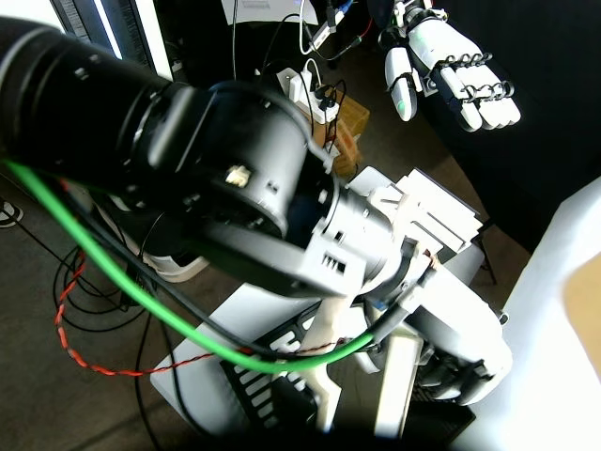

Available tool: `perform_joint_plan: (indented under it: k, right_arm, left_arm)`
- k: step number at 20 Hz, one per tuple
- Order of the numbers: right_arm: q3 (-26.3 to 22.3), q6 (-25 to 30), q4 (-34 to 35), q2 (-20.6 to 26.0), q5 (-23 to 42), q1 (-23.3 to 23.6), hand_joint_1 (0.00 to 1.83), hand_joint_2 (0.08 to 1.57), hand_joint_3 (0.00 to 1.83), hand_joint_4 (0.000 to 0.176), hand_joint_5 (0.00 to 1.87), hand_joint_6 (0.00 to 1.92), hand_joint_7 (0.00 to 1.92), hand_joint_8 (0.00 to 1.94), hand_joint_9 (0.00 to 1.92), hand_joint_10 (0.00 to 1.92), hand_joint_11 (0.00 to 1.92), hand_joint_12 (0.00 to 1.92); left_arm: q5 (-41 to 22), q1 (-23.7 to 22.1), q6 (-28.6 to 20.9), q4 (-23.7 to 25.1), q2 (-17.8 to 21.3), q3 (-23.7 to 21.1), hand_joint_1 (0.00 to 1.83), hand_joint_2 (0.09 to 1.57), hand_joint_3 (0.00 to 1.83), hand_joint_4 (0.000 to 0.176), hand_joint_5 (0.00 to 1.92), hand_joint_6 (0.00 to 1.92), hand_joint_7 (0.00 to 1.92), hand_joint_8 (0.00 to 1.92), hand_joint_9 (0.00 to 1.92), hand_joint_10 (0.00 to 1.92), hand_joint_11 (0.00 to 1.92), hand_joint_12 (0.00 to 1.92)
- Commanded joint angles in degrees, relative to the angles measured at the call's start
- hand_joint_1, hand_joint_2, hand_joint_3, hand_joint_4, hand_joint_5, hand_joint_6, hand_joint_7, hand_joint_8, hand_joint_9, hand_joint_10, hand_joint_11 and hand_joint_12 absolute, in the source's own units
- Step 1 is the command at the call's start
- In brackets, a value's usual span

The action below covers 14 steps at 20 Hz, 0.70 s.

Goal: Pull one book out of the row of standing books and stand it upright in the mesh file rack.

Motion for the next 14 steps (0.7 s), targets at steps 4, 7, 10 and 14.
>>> perform_joint_plan:
  k: [4, 7, 10, 14]
  right_arm:
    - [0.45, -0.11, -1.99, 0.71, -5.68, 0.71, 0.94, 1.11, 0.0, 0.018, 0.0, 0.0, 0.0, 0.0, 0.0, 0.0, 0.0, 0.01]
    - [-0.51, -0.11, -1.99, 1.39, -5.77, 1.35, 0.86, 1.05, 0.0, 0.047, 0.0, 0.0, 0.0, 0.0, 0.0, 0.0, 0.0, 0.0]
    - [-2.44, -0.11, -1.99, 2.9, -5.85, 2.03, 0.8, 1.01, 0.0, 0.072, 0.0, 0.0, 0.0, 0.0, 0.0, 0.0, 0.0, 0.0]
    - [-6.97, -0.09, -1.99, 5.98, -6.82, 2.32, 0.76, 1.01, 0.0, 0.118, 0.0, 0.0, 0.0, 0.0, 0.0, 0.0, 0.0, 0.0]
  left_arm:
    - [-7.05, -0.7, -0.2, -0.3, -0.24, 0.53, 0.13, 1.46, 0.0, 0.06, 0.0, 0.0, 0.0, 0.0, 0.0, 0.0, 0.0, 0.0]
    - [-6.96, -0.7, -0.22, -0.3, -0.25, 0.52, 0.12, 1.46, 0.0, 0.069, 0.0, 0.0, 0.0, 0.0, 0.0, 0.0, 0.0, 0.0]
    - [-6.87, -0.7, -0.29, -0.39, -0.32, 0.51, 0.12, 1.45, 0.0, 0.071, 0.0, 0.0, 0.0, 0.0, 0.0, 0.0, 0.0, 0.0]
    - [-6.69, -0.66, -0.4, -0.72, -0.25, 0.25, 0.16, 1.46, 0.0, 0.059, 0.0, 0.0, 0.0, 0.0, 0.0, 0.0, 0.0, 0.0]
